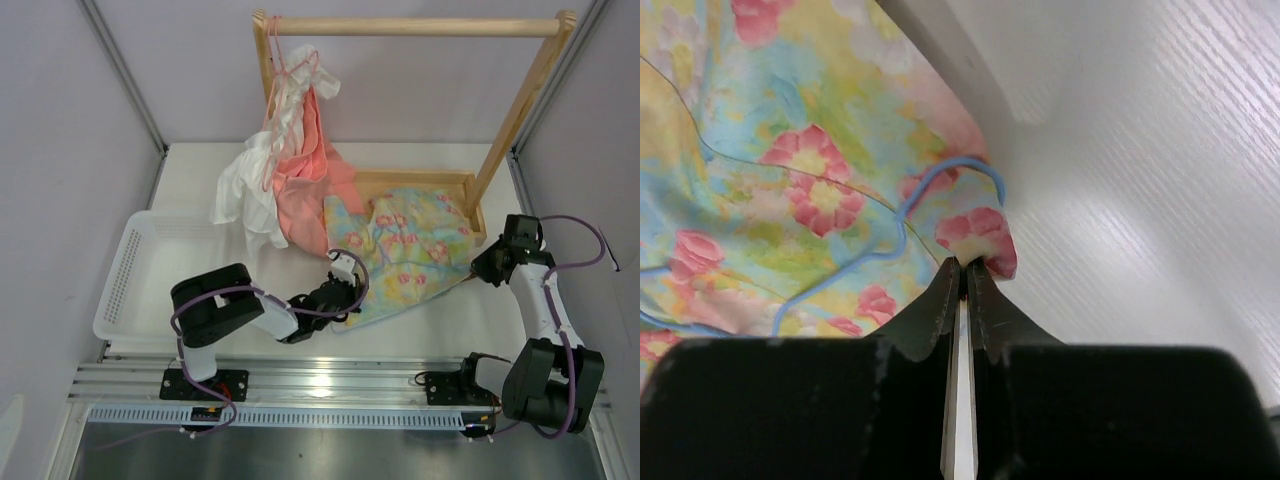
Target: Place the skirt on the hanger
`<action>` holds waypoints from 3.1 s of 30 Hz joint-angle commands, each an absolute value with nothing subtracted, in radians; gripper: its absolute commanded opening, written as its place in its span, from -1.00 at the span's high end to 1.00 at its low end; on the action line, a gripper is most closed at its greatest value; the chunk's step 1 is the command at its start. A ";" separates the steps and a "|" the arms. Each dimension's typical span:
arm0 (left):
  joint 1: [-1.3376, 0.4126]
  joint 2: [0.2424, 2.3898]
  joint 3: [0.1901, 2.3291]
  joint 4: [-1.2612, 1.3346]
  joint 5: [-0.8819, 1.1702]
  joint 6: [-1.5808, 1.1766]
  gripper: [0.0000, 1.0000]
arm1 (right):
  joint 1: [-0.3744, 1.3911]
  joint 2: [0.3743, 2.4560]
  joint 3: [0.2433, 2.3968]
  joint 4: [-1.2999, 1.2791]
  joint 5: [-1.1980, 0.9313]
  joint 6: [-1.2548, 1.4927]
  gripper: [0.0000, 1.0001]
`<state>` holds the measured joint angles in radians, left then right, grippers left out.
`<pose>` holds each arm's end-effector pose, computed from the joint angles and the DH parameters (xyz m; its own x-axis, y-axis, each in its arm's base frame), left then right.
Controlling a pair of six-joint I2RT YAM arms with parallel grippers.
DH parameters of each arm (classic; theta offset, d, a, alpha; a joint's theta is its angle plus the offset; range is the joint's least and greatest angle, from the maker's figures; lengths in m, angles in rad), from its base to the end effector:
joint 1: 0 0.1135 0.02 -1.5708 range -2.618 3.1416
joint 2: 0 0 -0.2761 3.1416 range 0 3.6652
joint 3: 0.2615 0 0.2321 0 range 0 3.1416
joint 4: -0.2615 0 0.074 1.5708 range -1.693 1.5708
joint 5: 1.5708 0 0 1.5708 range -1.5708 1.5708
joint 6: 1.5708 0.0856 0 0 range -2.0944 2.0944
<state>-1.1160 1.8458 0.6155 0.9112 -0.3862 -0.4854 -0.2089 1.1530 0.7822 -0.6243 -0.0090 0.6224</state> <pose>0.1924 -0.3200 0.1398 -0.4369 -0.0905 -0.8950 0.5328 0.7756 -0.3385 0.2208 -0.0460 0.2067 -0.5486 0.7122 -0.4379 0.6430 0.6942 0.3235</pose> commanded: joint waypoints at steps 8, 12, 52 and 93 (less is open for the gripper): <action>-1.253 1.868 0.658 0.976 -0.524 -0.295 1.00 | -0.196 1.209 0.891 -0.588 -0.078 0.633 0.97; -1.272 1.902 0.727 0.885 -0.695 -0.249 1.00 | -0.187 1.209 0.911 -0.601 -0.074 0.632 0.98; -1.198 1.993 0.499 1.595 -0.632 0.008 1.00 | -0.379 1.201 0.839 -0.584 -0.173 0.568 0.71; -1.200 1.976 0.629 1.465 -0.621 0.066 1.00 | 0.216 0.795 0.522 -0.599 0.153 0.998 -0.25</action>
<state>-1.2037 1.9835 0.6014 1.2919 -0.6029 0.0547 0.1555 0.8028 0.5732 -0.6621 0.1631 0.9070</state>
